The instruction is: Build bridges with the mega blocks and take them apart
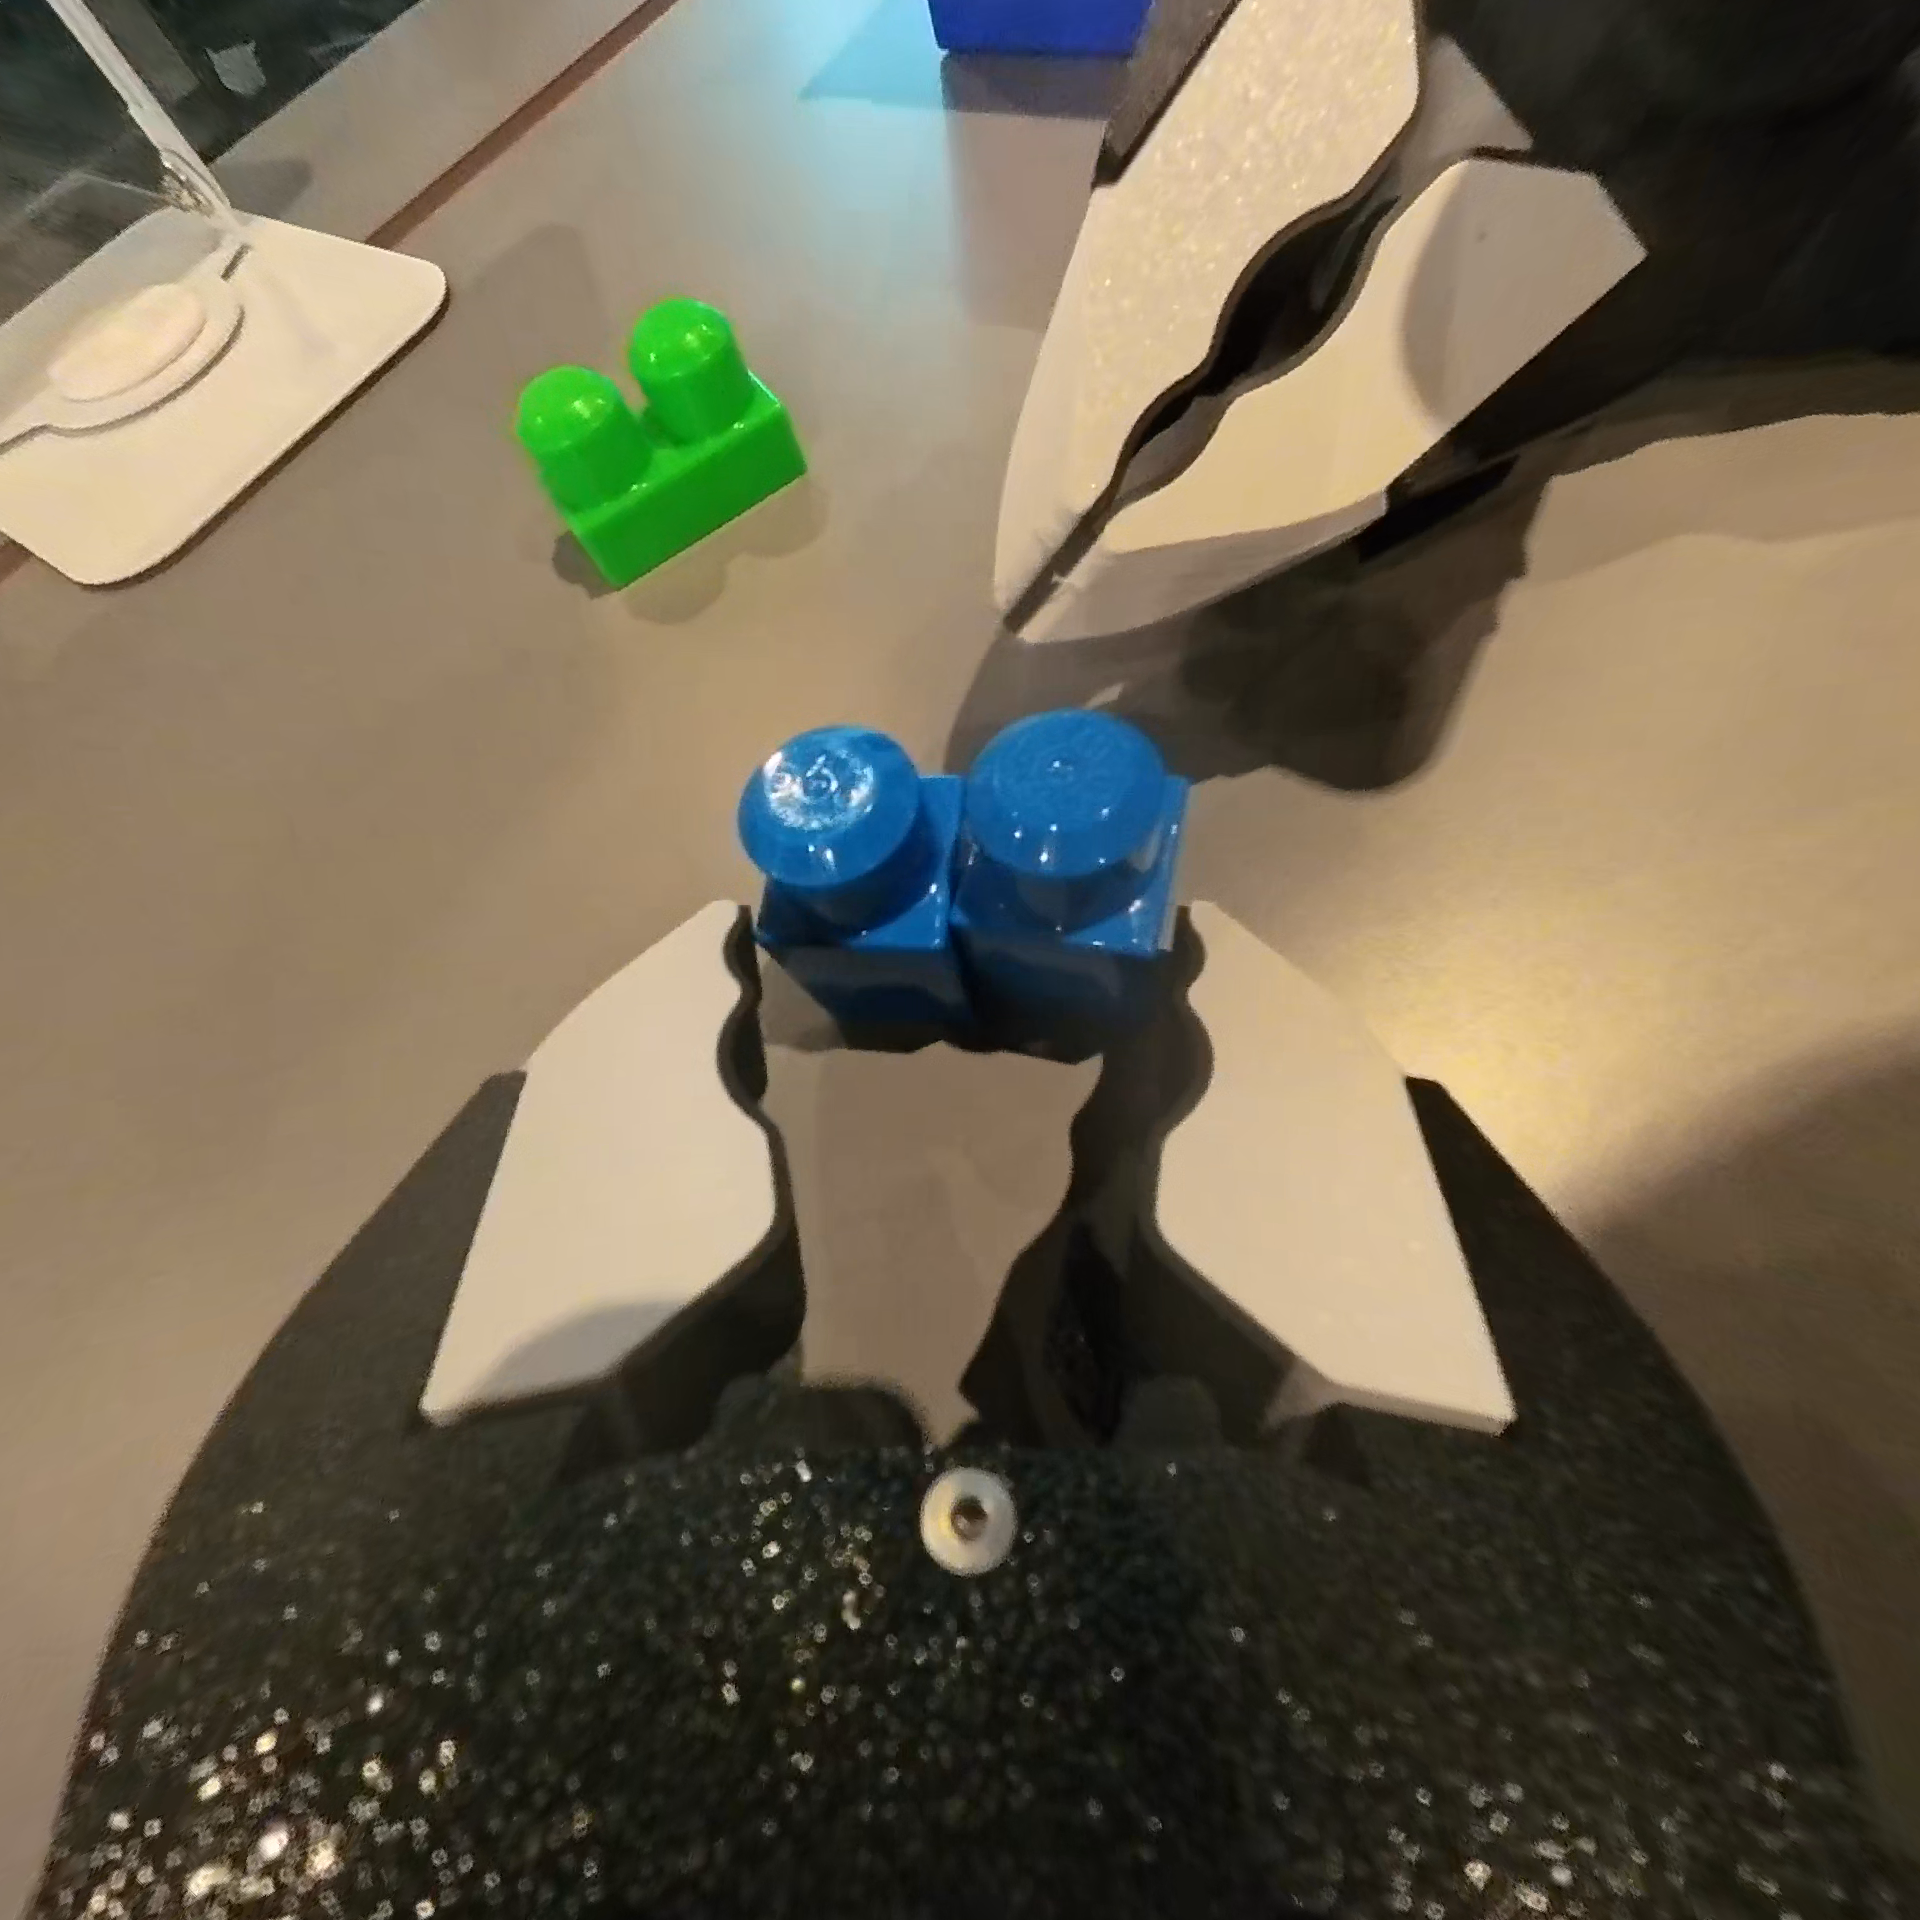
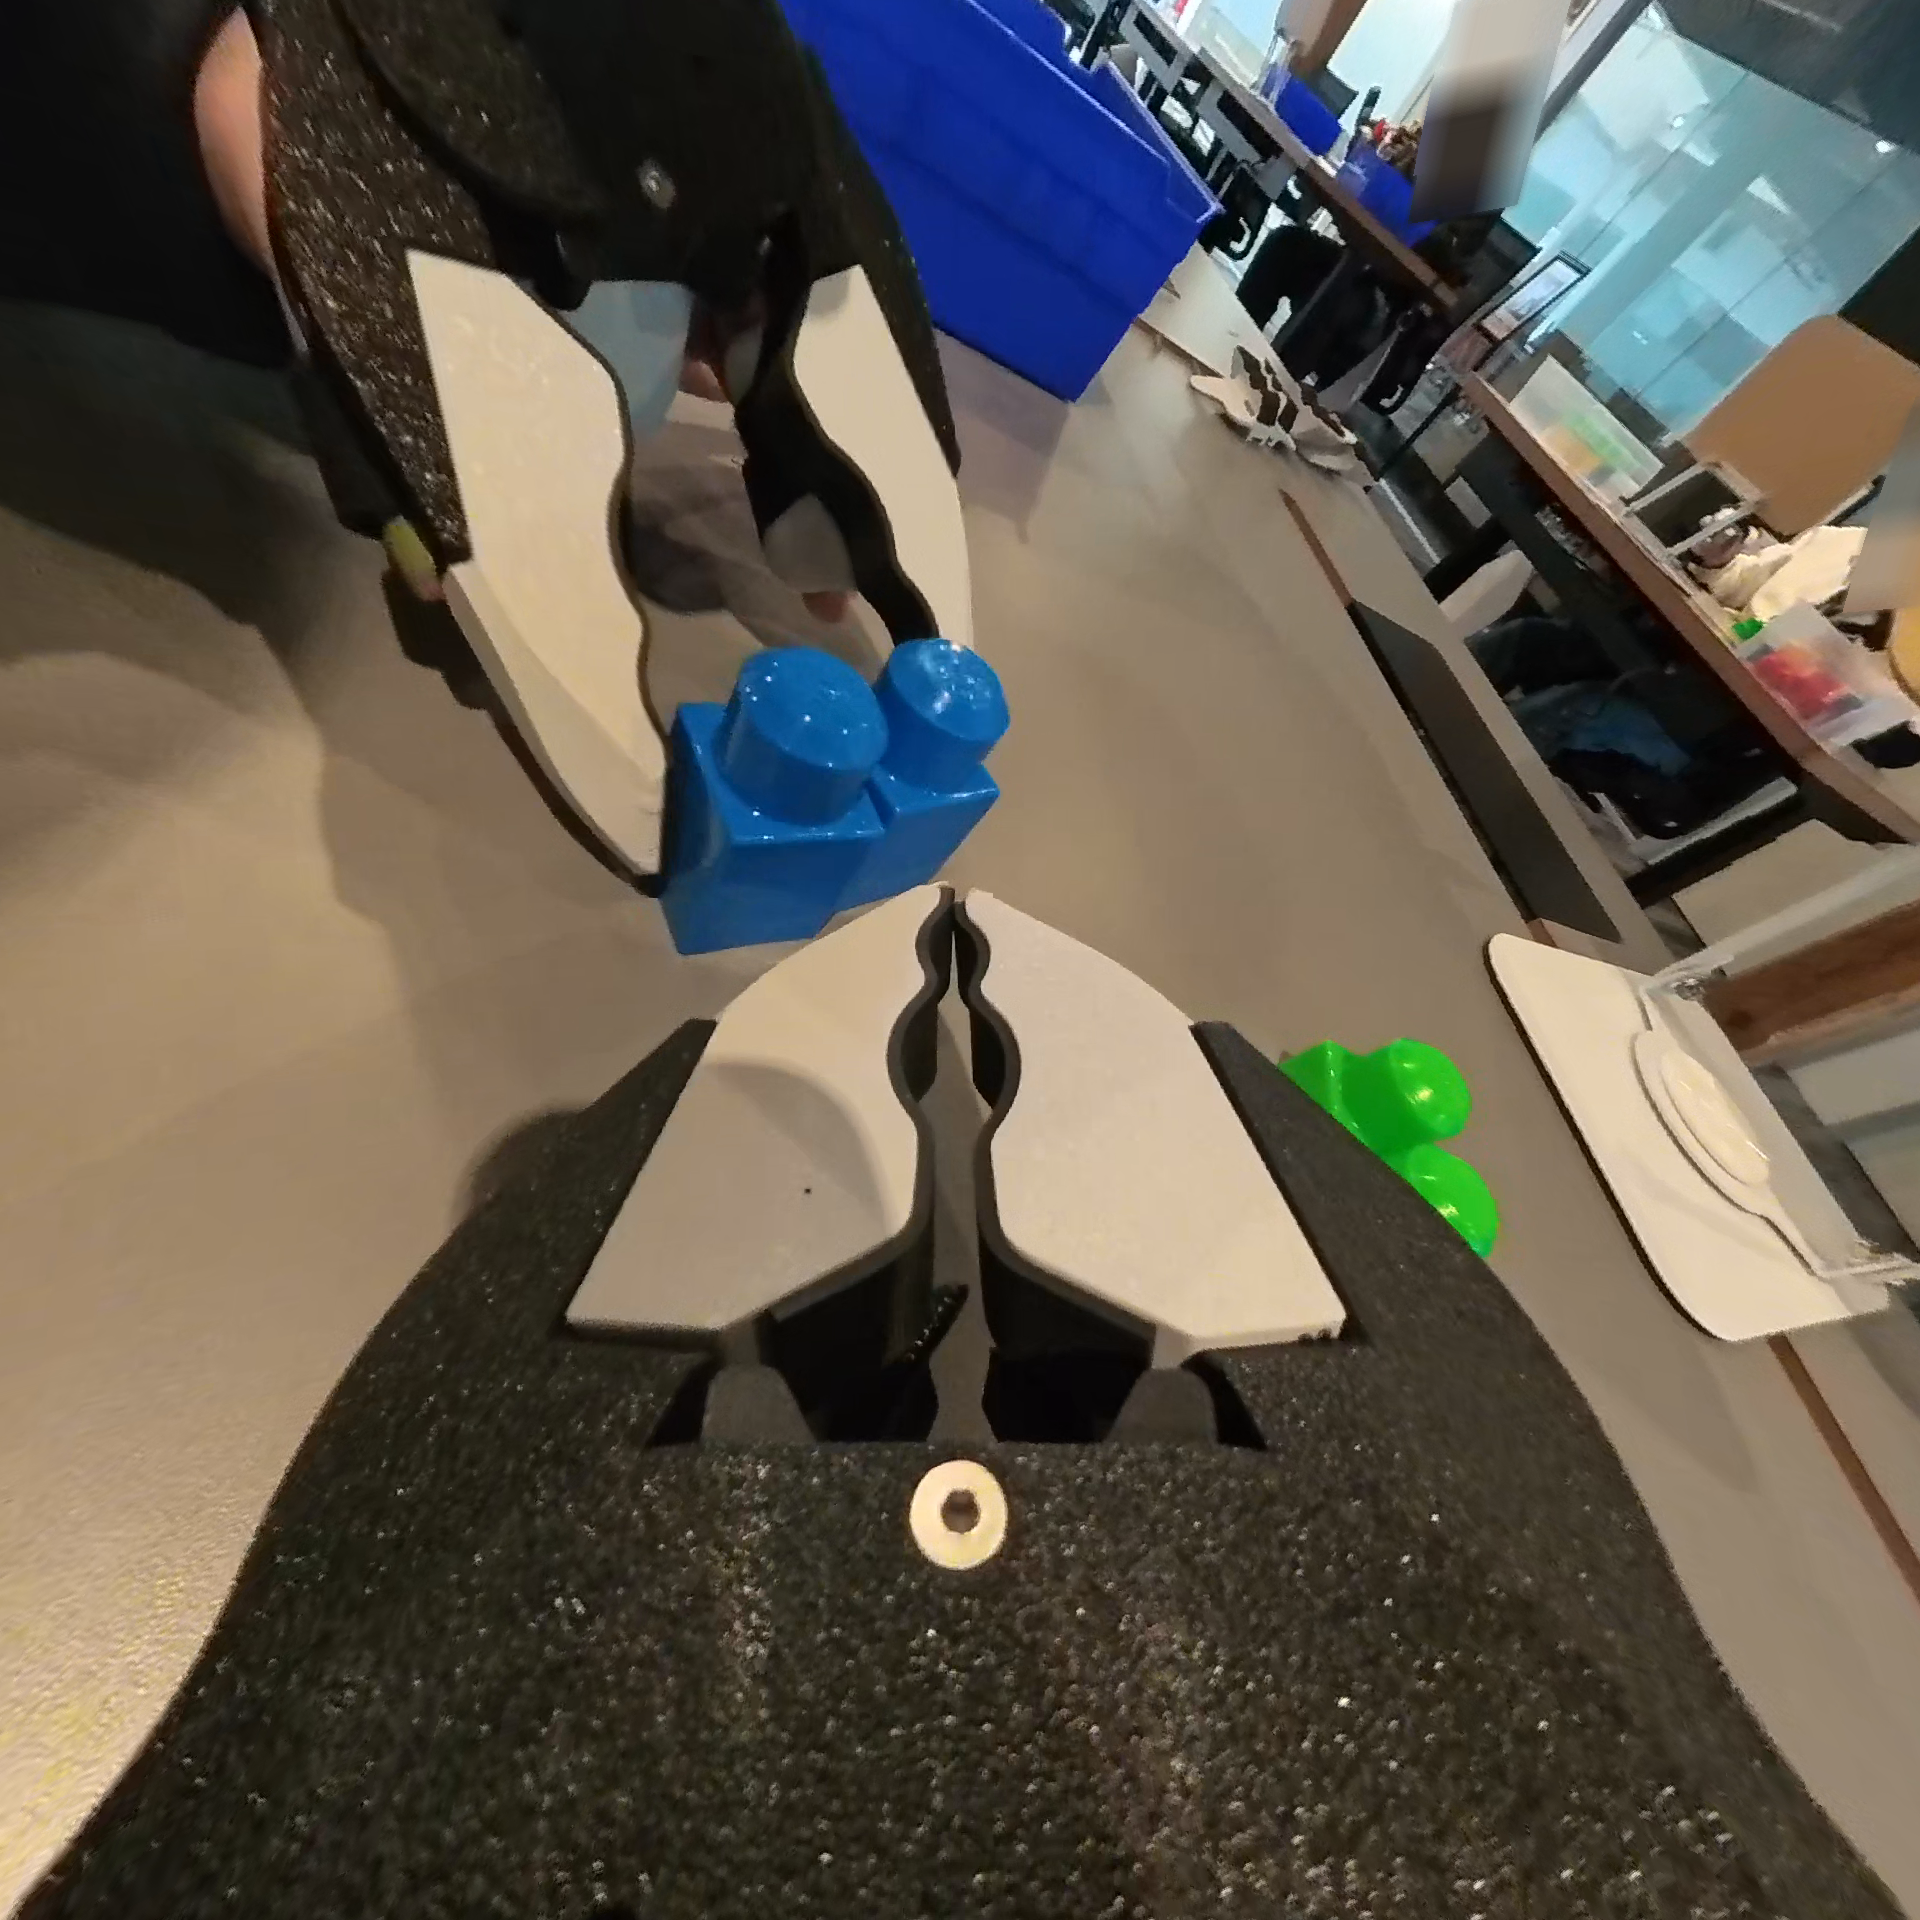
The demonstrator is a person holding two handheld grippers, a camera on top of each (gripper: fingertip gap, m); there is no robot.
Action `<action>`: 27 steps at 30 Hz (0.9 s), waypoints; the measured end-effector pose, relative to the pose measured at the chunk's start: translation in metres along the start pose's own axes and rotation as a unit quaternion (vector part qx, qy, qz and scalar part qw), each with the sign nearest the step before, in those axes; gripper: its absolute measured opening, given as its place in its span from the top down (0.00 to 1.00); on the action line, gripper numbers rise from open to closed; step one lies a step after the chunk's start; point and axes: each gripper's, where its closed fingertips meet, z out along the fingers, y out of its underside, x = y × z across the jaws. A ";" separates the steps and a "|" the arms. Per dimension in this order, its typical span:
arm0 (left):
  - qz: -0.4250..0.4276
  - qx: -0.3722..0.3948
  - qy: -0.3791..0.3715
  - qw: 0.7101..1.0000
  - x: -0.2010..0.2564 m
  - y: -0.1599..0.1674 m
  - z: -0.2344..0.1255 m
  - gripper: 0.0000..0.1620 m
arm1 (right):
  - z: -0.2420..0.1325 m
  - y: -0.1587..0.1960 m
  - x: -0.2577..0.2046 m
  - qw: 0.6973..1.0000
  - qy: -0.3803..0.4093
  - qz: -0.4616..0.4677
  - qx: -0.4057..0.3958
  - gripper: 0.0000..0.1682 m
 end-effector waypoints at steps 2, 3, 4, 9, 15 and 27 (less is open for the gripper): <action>0.002 0.001 0.003 1.000 0.001 0.000 0.000 0.51 | 0.000 0.001 -0.001 1.000 0.001 -0.004 -0.003 1.00; 0.001 0.000 0.004 1.000 0.001 0.000 0.000 0.47 | 0.001 0.001 -0.001 1.000 0.001 -0.006 -0.004 1.00; -0.001 0.000 0.005 1.000 0.000 0.000 0.001 0.42 | 0.001 0.001 -0.001 1.000 0.002 -0.008 -0.005 1.00; -0.017 0.000 0.011 1.000 -0.003 -0.005 0.008 0.32 | 0.002 0.002 -0.001 1.000 0.005 -0.015 -0.009 1.00; -0.014 -0.014 0.003 1.000 -0.002 -0.007 0.018 0.35 | 0.002 0.002 -0.002 1.000 0.007 -0.018 -0.010 1.00; 0.038 -0.010 0.035 0.999 0.012 -0.008 0.019 0.50 | 0.001 0.001 -0.003 1.000 0.006 -0.020 -0.004 1.00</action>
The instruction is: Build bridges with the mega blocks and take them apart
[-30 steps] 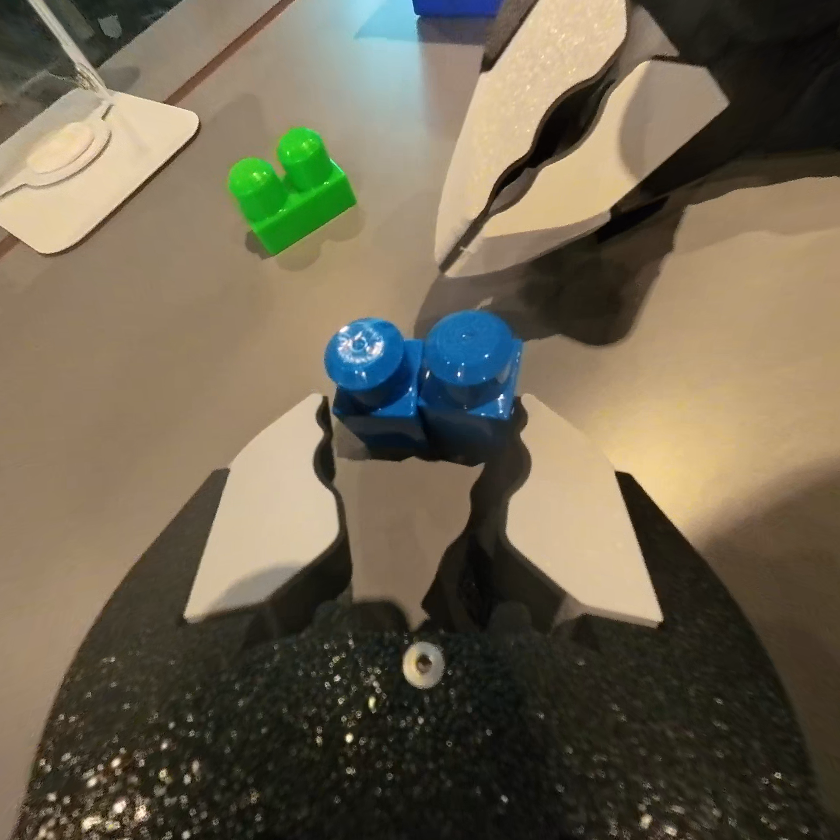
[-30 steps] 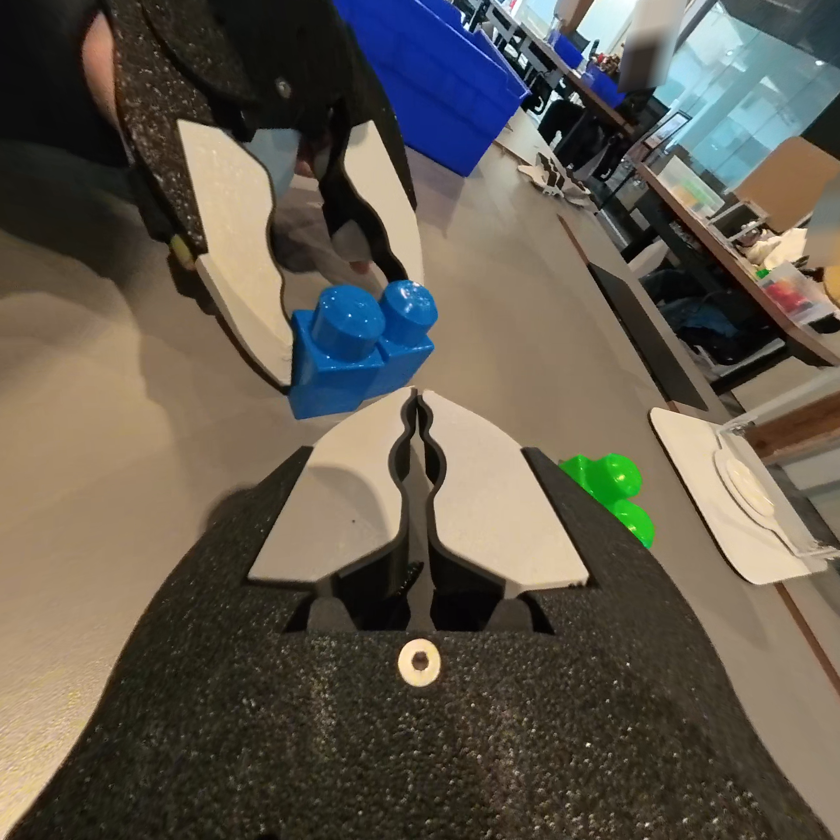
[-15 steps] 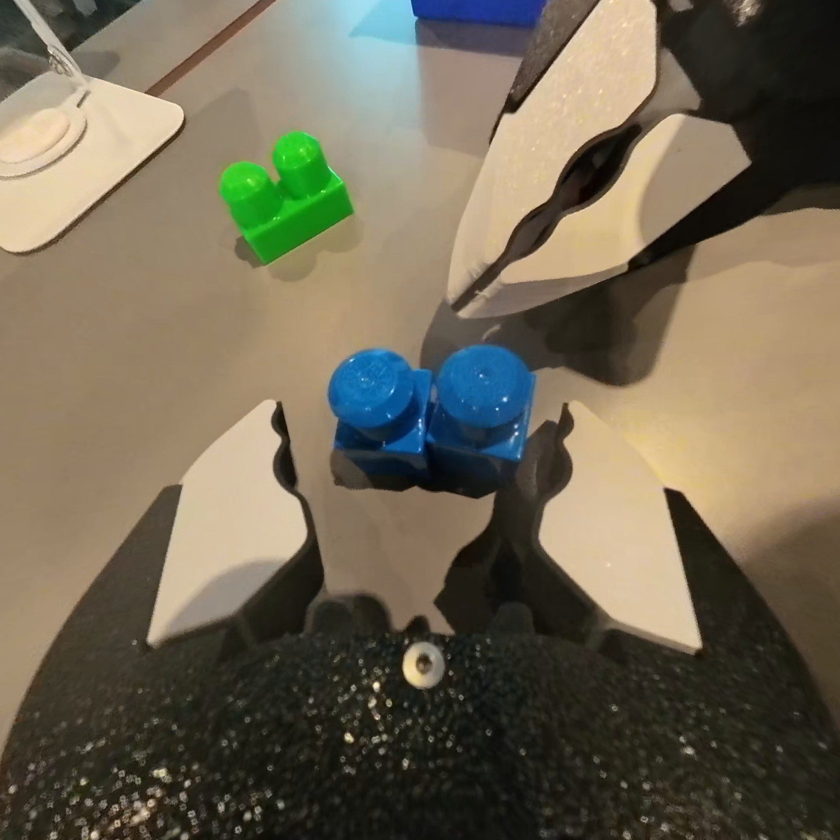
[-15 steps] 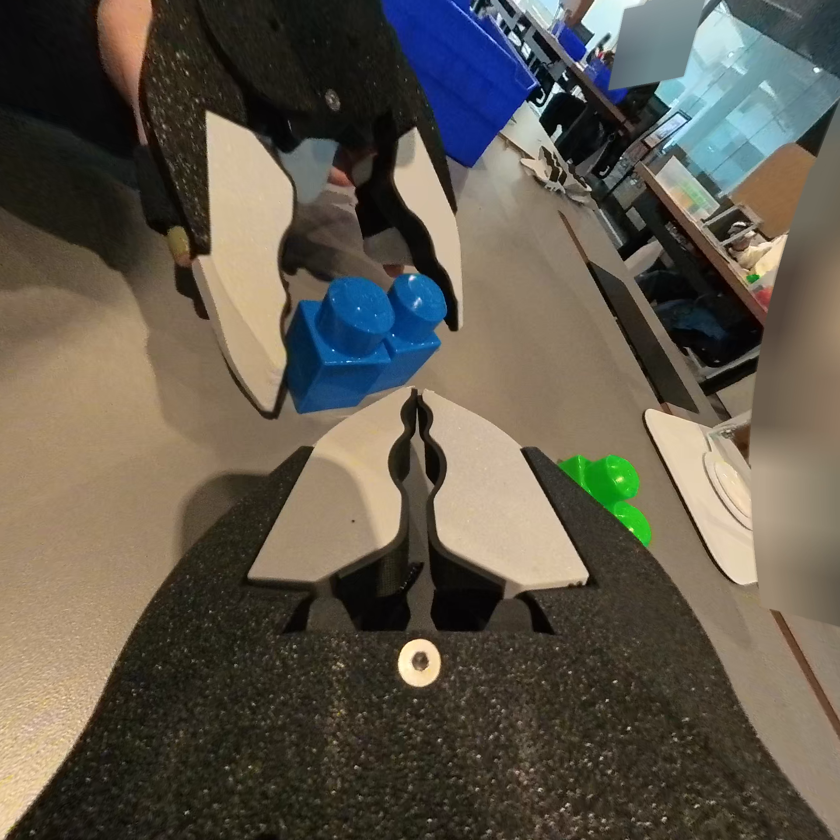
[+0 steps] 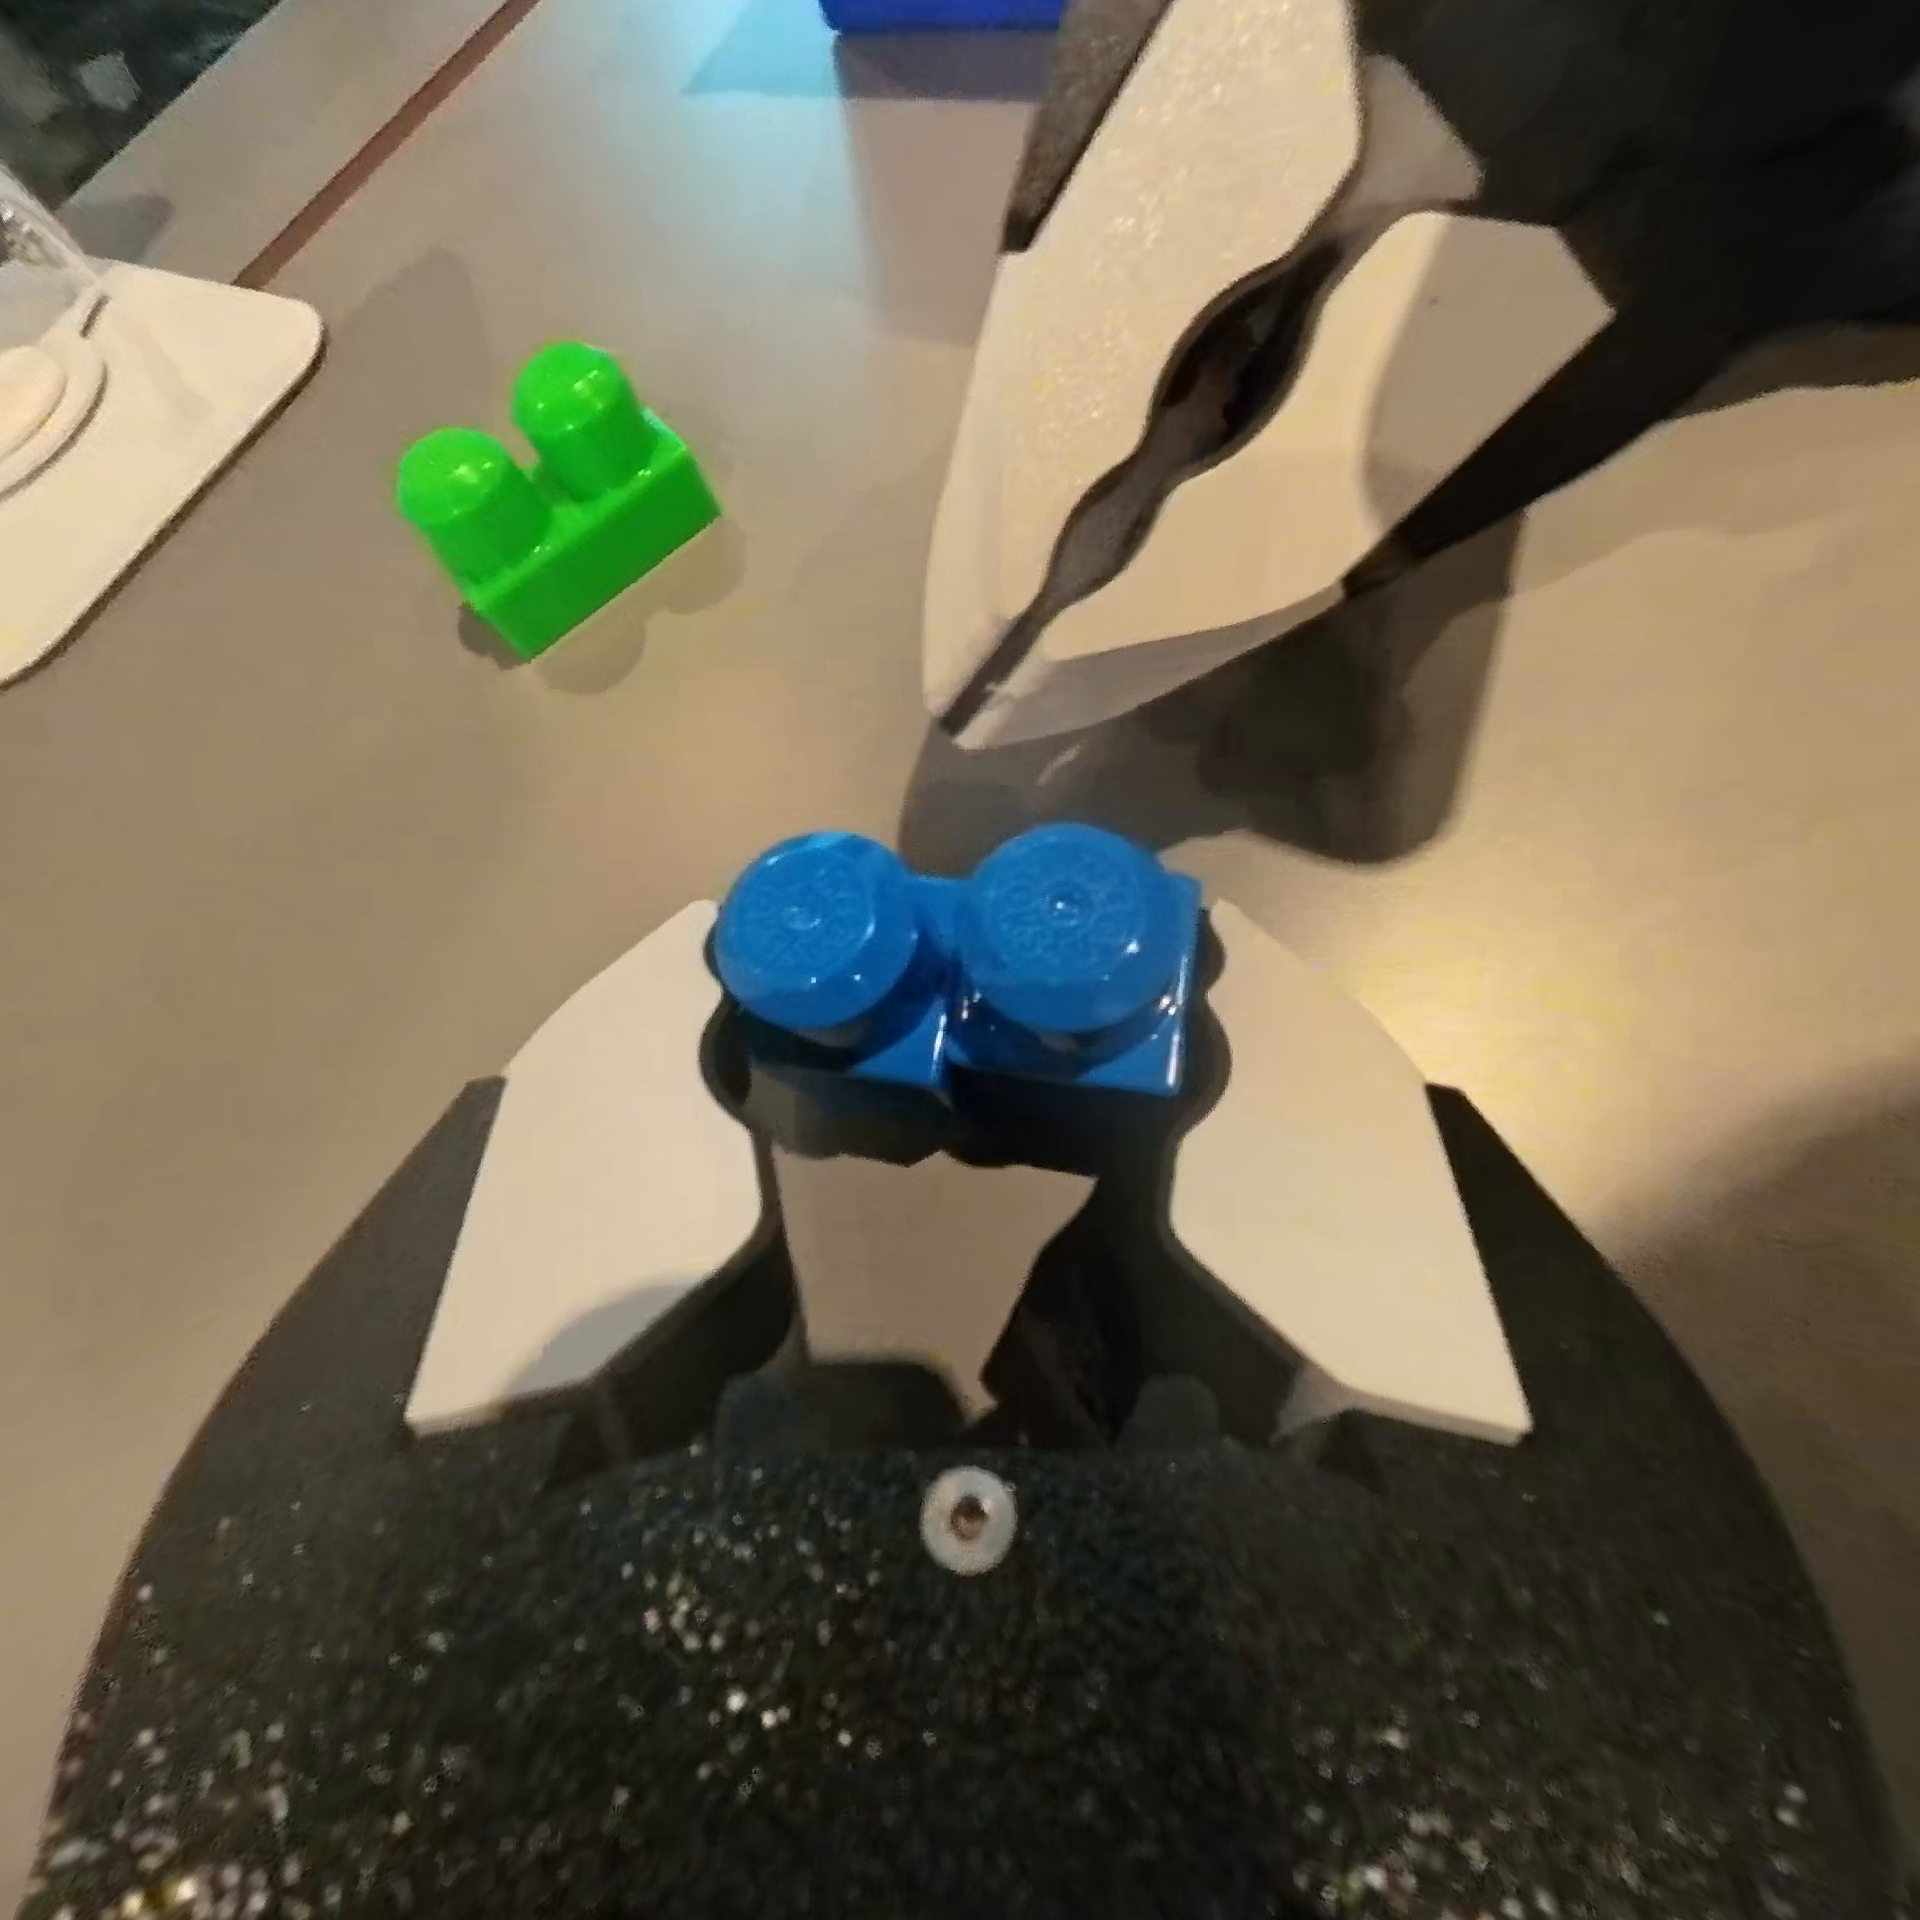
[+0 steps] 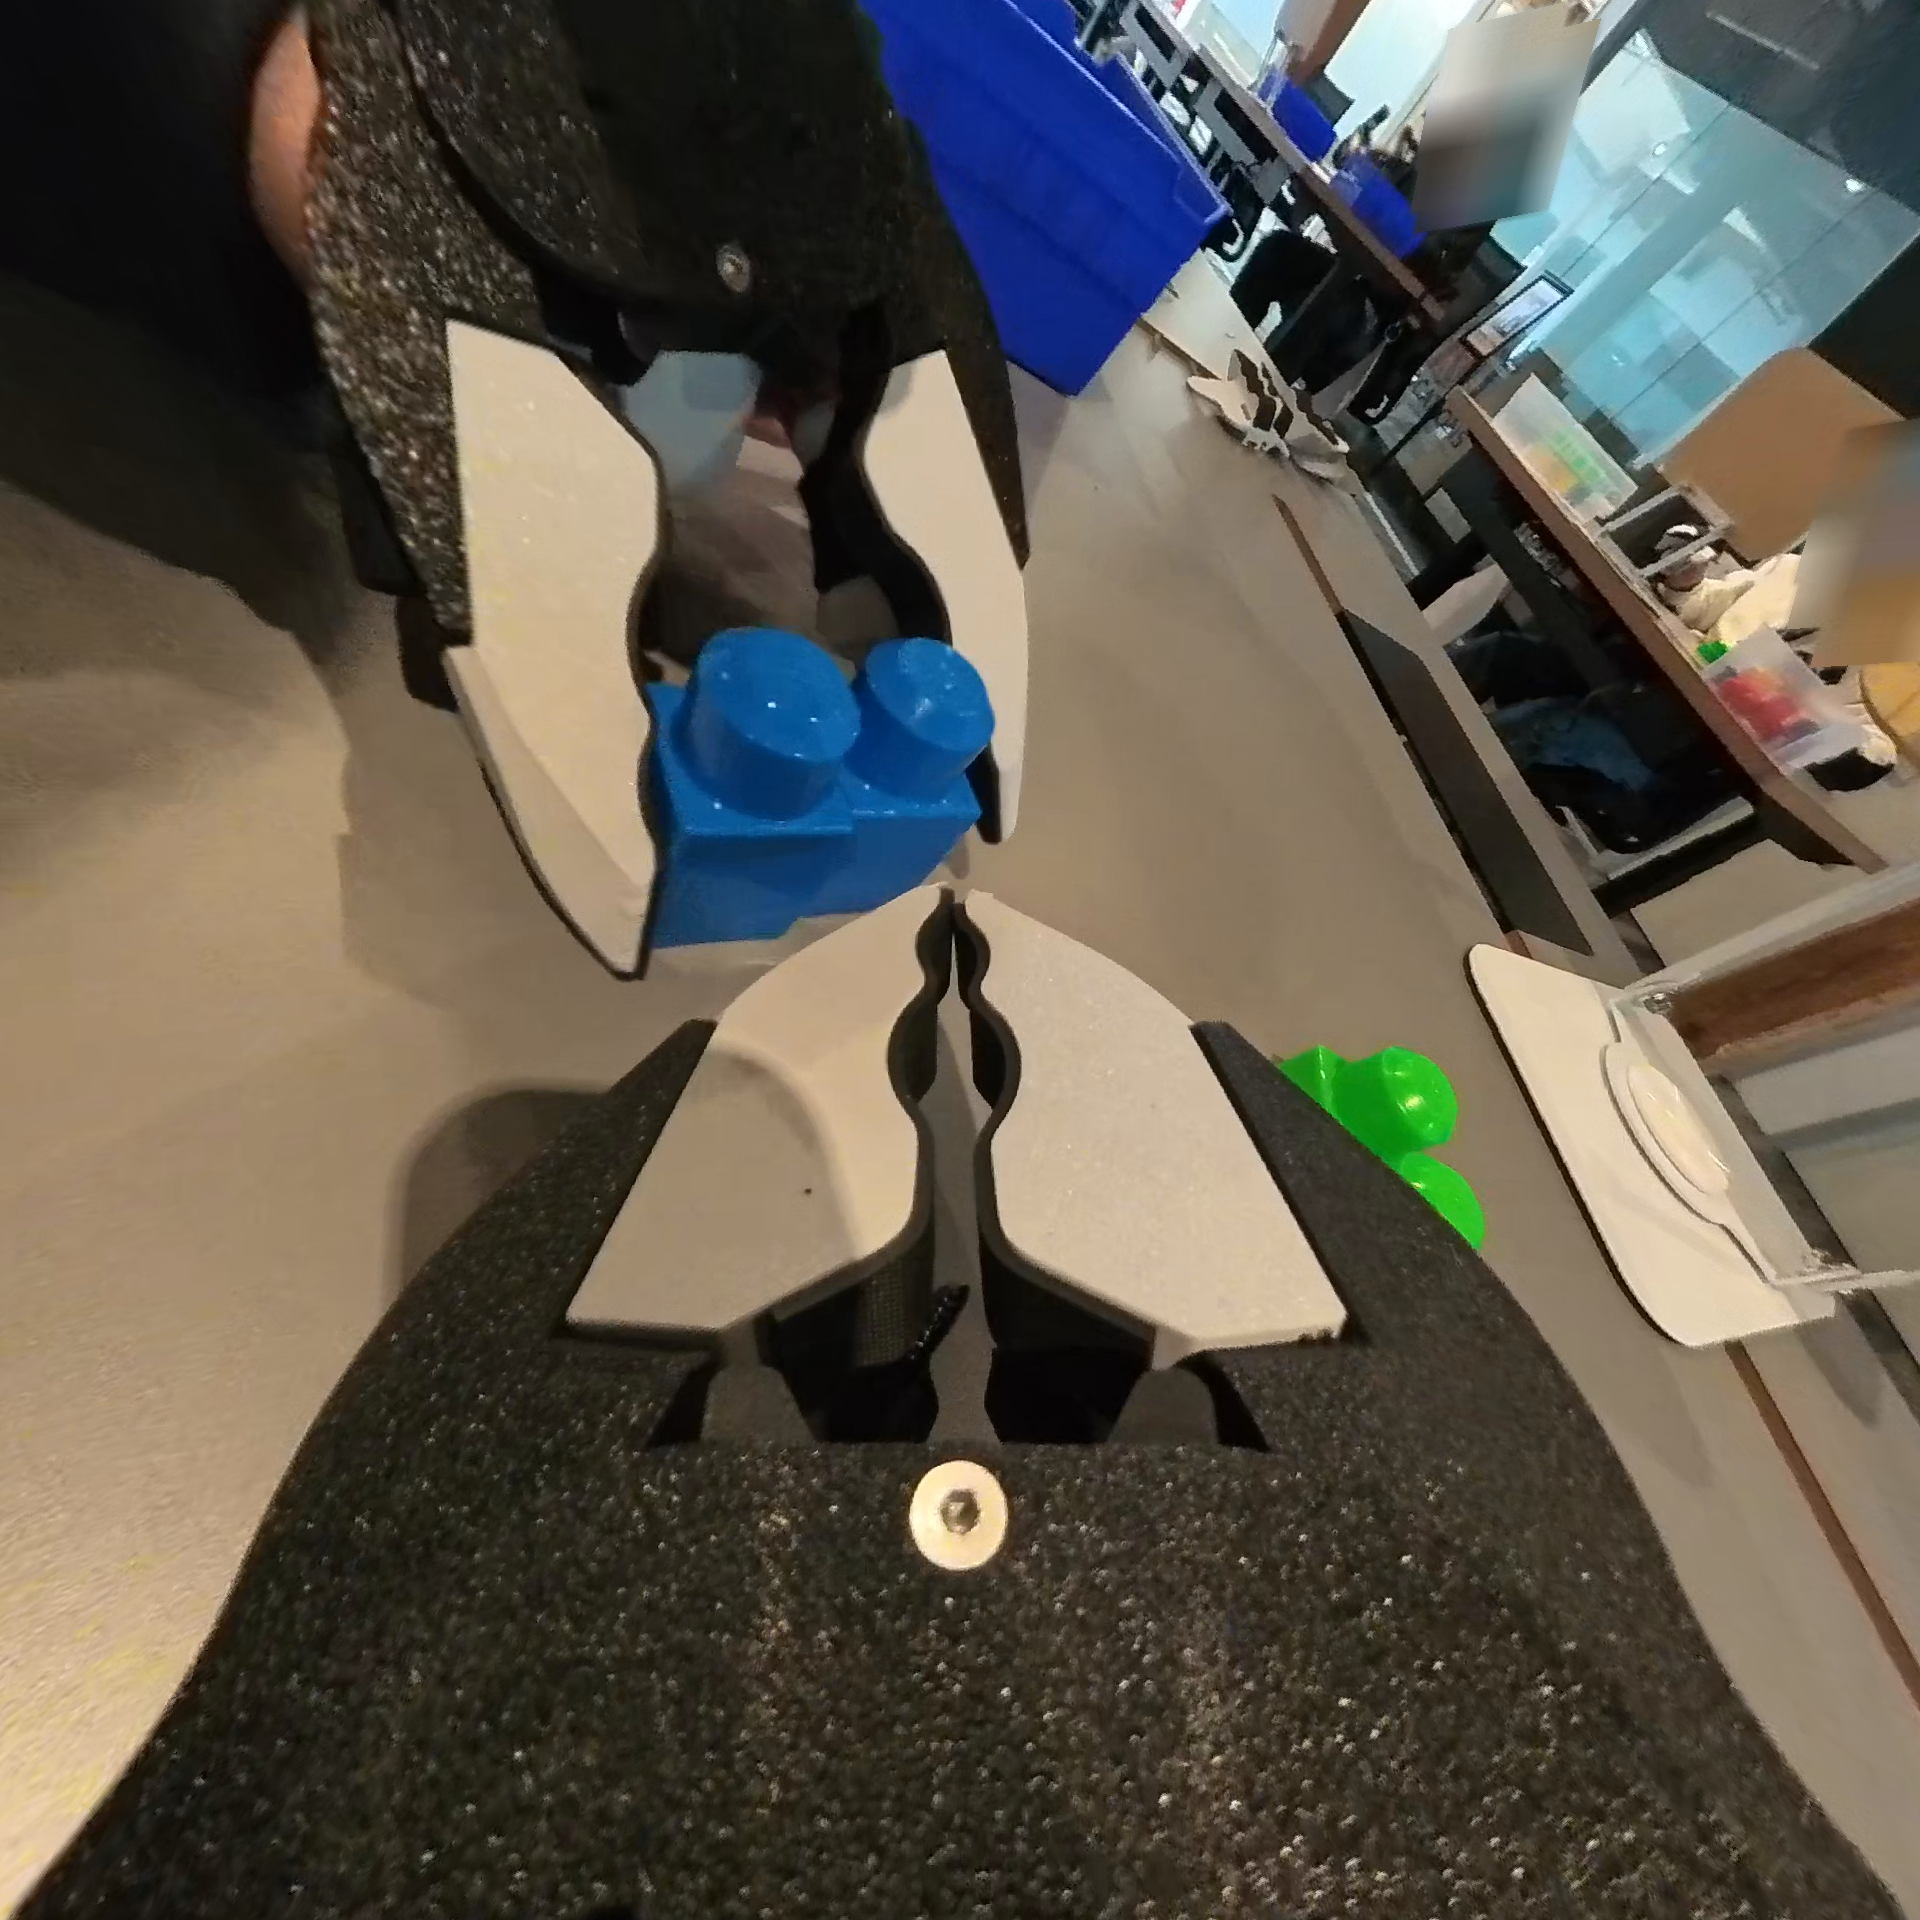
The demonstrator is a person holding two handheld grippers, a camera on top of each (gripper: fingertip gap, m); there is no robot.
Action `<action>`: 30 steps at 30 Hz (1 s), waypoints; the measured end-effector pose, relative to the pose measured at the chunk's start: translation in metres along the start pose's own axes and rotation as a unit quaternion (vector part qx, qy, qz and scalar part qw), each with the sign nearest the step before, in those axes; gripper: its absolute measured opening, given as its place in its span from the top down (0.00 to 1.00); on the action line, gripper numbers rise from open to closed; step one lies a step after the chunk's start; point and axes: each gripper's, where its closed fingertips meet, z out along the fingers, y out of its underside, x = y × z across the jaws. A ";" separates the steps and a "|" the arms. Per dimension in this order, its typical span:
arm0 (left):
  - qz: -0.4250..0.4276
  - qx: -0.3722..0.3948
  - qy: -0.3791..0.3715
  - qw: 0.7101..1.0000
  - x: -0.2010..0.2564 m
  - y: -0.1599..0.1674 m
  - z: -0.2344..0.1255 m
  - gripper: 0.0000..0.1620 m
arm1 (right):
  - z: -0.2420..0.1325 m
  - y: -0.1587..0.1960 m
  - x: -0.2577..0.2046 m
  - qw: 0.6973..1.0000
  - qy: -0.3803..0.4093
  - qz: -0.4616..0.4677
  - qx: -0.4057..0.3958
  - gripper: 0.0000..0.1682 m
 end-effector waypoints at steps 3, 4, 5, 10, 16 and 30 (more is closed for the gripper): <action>0.034 0.013 0.022 0.999 0.011 -0.003 -0.002 0.50 | -0.002 -0.003 -0.006 1.000 -0.023 -0.005 0.014 1.00; 0.038 0.015 0.028 0.999 0.013 -0.003 -0.002 0.50 | -0.004 -0.005 -0.008 0.999 -0.032 -0.006 0.021 1.00; 0.040 0.015 0.033 0.999 0.014 -0.003 -0.002 0.50 | -0.006 -0.007 -0.012 0.998 -0.046 -0.006 0.030 1.00; 0.036 0.012 0.051 0.998 0.017 -0.002 -0.002 0.50 | -0.017 -0.015 -0.031 0.988 -0.142 0.009 0.063 1.00; 0.031 0.008 0.059 0.998 0.018 -0.002 -0.001 0.49 | -0.011 -0.006 -0.044 0.986 -0.163 -0.017 0.019 1.00; 0.034 0.006 0.057 0.998 0.018 -0.001 0.000 0.49 | -0.003 -0.003 -0.047 0.989 -0.140 -0.050 0.001 1.00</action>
